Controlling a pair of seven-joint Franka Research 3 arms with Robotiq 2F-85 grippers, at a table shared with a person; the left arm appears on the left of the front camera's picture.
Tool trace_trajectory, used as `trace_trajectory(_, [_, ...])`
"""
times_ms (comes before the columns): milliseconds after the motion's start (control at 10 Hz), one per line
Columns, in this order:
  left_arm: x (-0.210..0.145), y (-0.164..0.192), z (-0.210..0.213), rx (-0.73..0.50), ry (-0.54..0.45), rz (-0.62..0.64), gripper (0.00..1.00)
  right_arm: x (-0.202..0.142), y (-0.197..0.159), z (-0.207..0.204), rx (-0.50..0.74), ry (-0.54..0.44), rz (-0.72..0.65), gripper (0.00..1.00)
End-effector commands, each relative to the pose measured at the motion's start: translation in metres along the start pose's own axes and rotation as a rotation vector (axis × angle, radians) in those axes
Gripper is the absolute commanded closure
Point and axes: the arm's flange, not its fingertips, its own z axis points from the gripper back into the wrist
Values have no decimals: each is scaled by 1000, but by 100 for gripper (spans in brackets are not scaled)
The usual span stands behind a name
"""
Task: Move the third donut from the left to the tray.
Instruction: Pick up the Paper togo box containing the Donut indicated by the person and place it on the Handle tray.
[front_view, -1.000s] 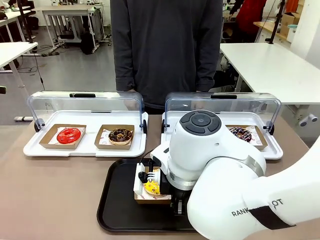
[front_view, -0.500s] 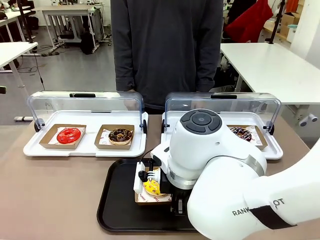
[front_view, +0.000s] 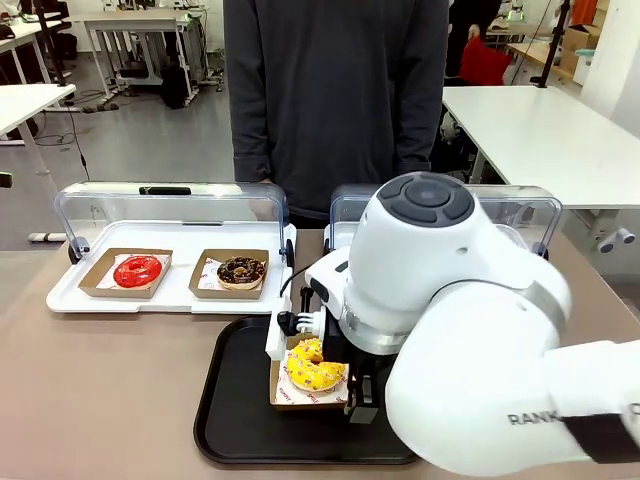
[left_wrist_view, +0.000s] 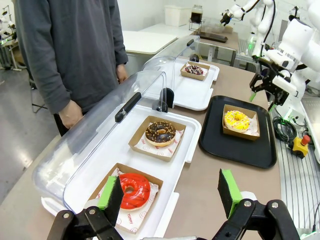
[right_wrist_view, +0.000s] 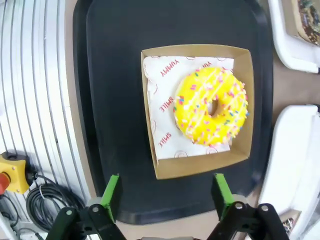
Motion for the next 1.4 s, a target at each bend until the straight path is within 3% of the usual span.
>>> trace_trajectory(0, [1, -1, -1, -2, -7, -4, 0, -31, 5, 21, 40, -9, 6, 0])
trace_trajectory(100, [1, -1, -1, -2, -7, -4, 0, -33, -2, 24, 67, 6, -5, 0])
trace_trajectory(200, [1, -1, -1, -2, -7, -4, 0, -4, -2, 12, -1, 2, -6, 0])
trace_trajectory(1300, [1, -1, -1, -2, -7, -4, 0, -4, -2, 12, -1, 2, -6, 0])
